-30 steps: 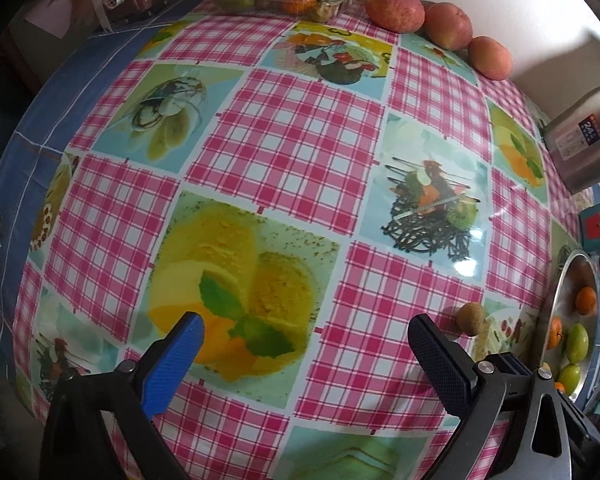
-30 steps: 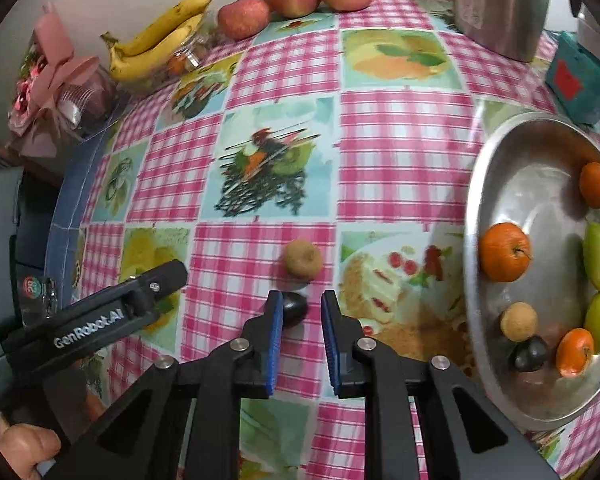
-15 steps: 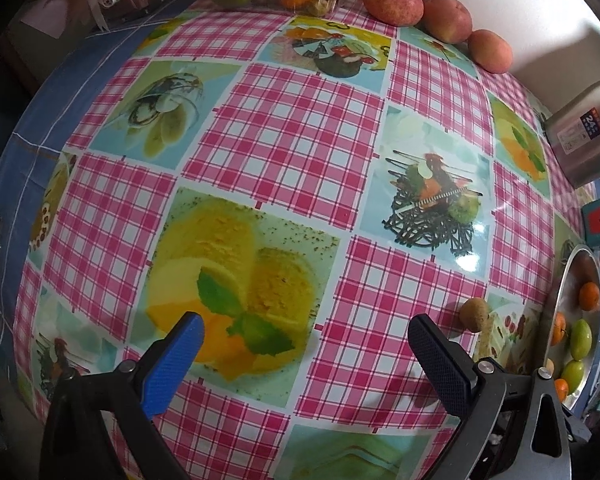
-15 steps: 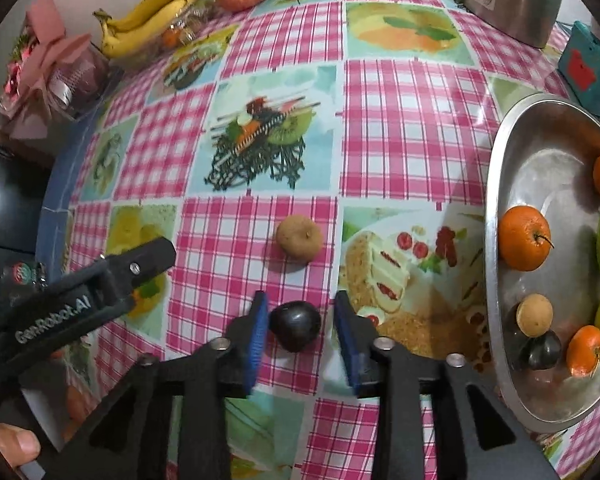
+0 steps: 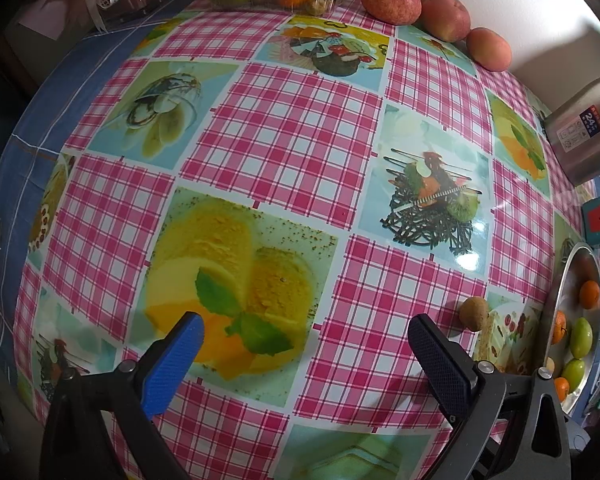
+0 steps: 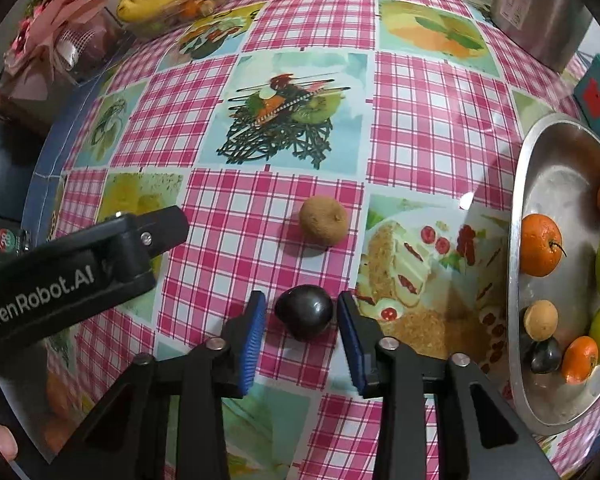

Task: Organize fruits
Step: 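Lift the dark plum with the right tool while the left tool grasps the brown fruit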

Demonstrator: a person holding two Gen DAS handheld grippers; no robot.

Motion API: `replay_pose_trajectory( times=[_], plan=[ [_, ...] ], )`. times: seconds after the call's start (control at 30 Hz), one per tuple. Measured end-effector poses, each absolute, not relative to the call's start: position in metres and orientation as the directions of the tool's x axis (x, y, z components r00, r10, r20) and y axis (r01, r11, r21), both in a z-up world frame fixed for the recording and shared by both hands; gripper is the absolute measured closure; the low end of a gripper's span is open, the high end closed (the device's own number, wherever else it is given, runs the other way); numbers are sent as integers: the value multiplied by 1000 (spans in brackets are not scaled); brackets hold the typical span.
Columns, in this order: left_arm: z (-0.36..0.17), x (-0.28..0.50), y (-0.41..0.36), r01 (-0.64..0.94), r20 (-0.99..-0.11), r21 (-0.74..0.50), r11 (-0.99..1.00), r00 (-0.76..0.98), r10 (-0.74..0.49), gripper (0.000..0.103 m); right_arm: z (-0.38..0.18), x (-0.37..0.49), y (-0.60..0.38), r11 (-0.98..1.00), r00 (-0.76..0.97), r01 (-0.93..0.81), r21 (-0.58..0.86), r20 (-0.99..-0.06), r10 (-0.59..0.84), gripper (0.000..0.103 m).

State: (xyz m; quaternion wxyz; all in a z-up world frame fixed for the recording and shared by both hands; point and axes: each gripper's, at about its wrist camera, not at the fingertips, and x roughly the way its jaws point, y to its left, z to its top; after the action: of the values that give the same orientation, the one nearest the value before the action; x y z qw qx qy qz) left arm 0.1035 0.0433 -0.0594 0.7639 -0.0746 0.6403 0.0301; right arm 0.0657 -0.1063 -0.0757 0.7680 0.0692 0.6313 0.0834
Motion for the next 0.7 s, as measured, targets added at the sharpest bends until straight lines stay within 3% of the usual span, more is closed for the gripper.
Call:
replay_pose_trajectory(
  times=[0.7],
  plan=[
    [-53, 107, 20, -46, -959, -122, 991, 263, -106, 0, -55, 65, -143, 947, 254, 32, 320, -919, 302, 73]
  ],
)
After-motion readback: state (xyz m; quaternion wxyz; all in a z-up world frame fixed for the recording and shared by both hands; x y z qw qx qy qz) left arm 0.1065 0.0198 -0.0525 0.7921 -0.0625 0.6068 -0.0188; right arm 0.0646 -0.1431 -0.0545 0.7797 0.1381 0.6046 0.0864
